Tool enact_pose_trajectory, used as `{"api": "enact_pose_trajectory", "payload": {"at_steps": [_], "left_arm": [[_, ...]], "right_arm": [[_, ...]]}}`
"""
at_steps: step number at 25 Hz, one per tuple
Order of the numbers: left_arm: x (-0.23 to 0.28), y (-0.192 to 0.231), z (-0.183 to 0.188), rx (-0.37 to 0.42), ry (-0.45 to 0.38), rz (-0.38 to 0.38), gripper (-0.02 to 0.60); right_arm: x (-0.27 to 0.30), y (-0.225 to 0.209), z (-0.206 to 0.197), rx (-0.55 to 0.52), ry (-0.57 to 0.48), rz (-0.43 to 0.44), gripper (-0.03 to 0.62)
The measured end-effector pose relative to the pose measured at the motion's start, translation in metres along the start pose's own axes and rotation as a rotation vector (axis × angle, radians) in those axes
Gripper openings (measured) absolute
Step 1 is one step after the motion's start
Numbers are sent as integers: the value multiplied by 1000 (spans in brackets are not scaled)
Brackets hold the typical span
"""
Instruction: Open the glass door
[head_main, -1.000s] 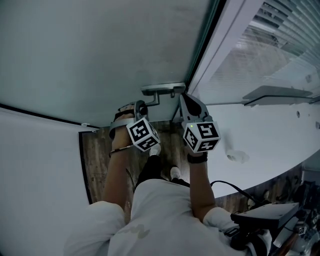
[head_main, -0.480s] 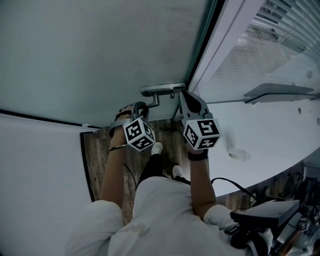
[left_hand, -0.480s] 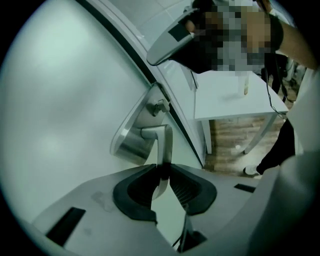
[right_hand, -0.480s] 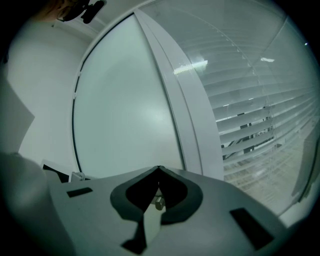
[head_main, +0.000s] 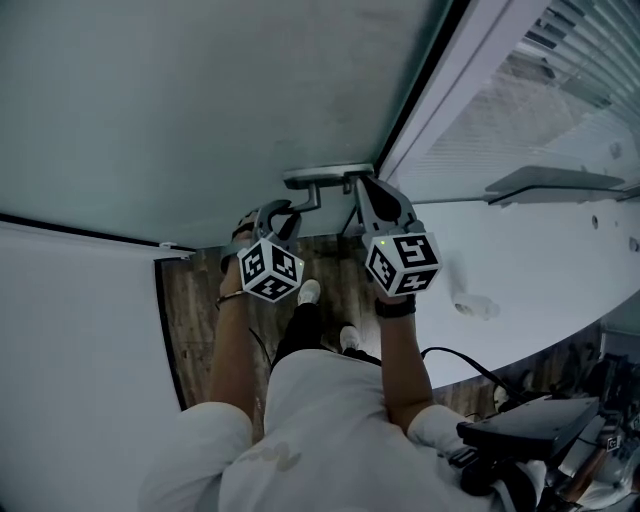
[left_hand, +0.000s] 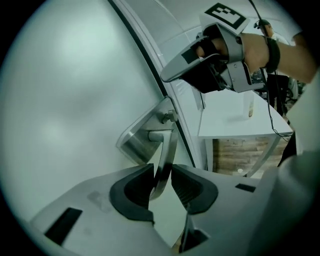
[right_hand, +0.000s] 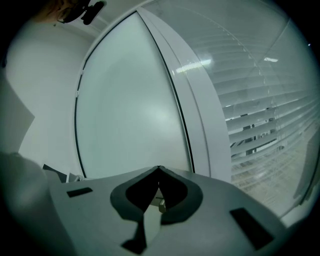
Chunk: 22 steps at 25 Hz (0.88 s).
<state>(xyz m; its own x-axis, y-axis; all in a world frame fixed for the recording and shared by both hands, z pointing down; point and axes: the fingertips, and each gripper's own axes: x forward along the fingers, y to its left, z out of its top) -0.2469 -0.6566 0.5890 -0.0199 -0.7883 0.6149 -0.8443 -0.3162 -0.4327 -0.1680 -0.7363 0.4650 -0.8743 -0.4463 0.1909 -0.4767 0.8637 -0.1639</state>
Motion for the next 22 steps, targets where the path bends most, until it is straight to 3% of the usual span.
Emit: {"api": "enact_pose_trajectory", "payload": {"at_steps": [5, 9, 13, 22], "left_arm": [[-8, 1, 1, 54, 34, 58, 103], [-13, -2, 3, 73, 62, 49, 107], [-19, -2, 7, 159, 102, 80, 109], [-24, -6, 12, 264, 186, 137, 109]], "right_arm": [[-3, 2, 8, -19, -11, 1, 0], [-10, 6, 17, -22, -32, 10, 0], [-18, 12, 24, -30, -41, 26, 0], [-47, 6, 37, -33, -68, 25, 0]]}}
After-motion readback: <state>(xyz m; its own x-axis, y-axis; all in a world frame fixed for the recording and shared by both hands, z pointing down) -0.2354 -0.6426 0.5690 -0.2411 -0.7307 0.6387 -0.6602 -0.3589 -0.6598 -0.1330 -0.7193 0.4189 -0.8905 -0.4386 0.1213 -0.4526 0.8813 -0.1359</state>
